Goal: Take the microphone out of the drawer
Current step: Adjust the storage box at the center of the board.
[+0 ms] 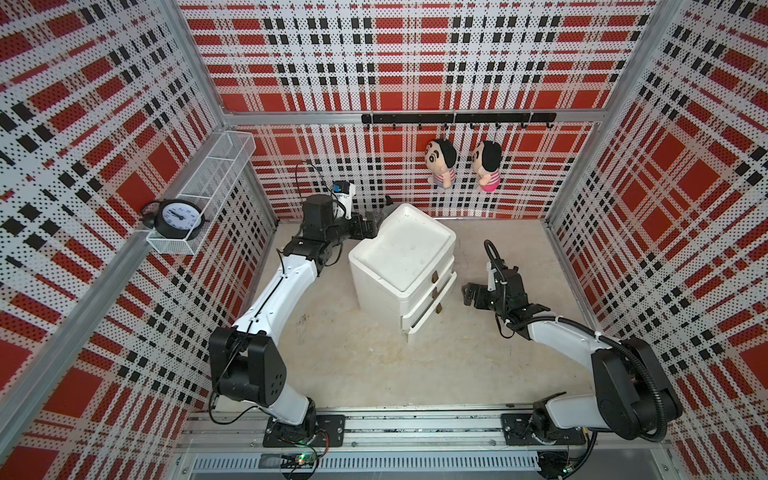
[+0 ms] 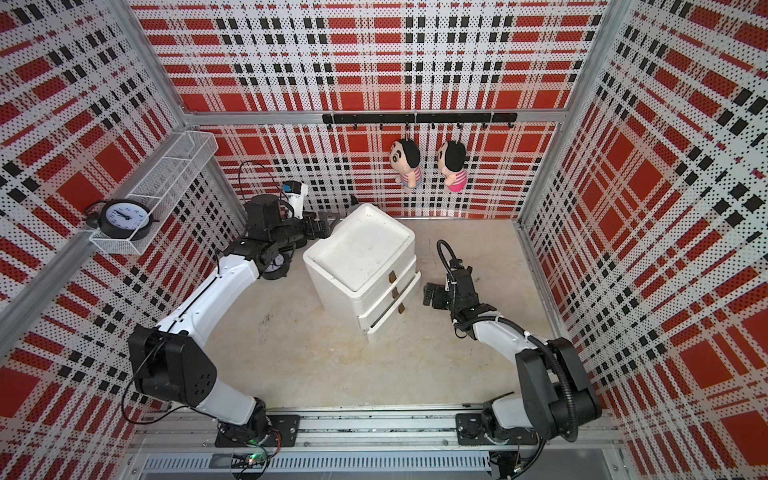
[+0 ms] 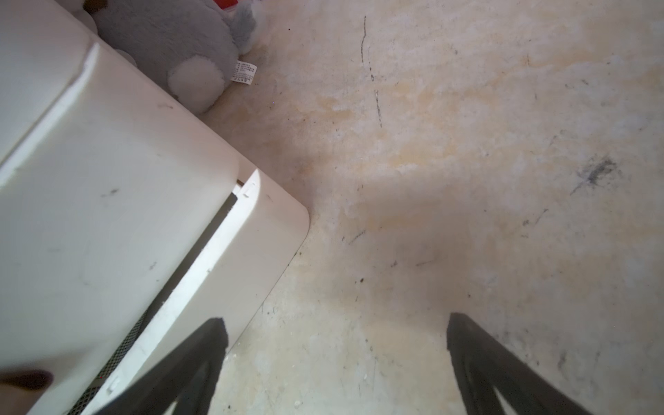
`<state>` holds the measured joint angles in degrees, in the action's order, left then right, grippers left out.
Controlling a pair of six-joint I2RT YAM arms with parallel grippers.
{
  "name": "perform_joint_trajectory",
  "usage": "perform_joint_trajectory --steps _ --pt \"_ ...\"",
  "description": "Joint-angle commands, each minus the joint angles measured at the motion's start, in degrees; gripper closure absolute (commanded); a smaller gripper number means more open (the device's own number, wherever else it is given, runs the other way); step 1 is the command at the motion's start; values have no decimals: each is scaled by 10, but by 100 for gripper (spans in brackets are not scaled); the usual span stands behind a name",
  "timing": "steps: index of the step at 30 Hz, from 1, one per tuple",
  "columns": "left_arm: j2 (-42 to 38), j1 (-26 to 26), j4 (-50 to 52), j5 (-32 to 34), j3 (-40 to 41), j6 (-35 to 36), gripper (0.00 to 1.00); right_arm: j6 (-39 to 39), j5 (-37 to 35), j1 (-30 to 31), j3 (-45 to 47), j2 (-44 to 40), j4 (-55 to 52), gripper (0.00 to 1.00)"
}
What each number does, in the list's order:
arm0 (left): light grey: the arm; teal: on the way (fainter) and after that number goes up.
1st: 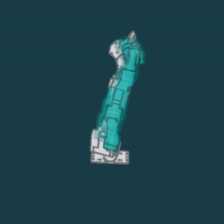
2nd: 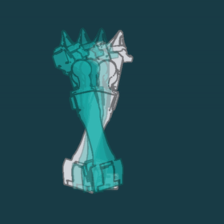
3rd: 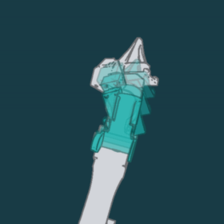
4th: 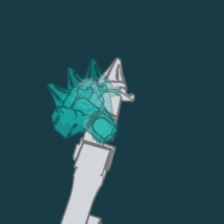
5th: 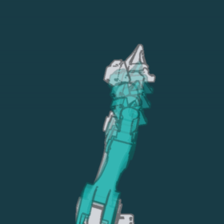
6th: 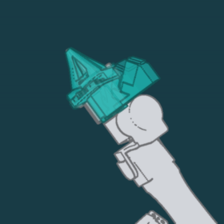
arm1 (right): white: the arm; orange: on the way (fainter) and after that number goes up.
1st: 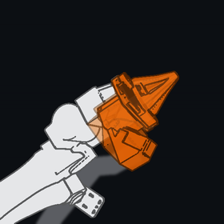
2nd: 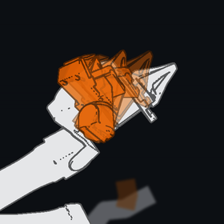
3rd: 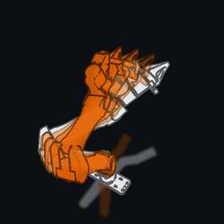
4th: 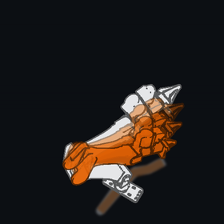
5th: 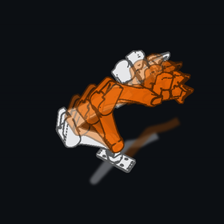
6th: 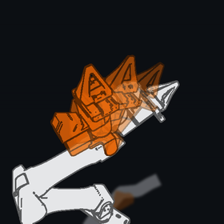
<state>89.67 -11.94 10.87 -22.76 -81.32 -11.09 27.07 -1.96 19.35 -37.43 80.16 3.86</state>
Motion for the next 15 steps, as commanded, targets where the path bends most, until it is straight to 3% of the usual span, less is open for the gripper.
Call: perform_joint_trajectory --steps 1,15 --pt "4 -7 -12 -24 5 5 2 35 -36 13 -2 30 14 0" --pt "-18 -16 -21 -18 30 4 2 85 -54 69 -75 183 71 0"
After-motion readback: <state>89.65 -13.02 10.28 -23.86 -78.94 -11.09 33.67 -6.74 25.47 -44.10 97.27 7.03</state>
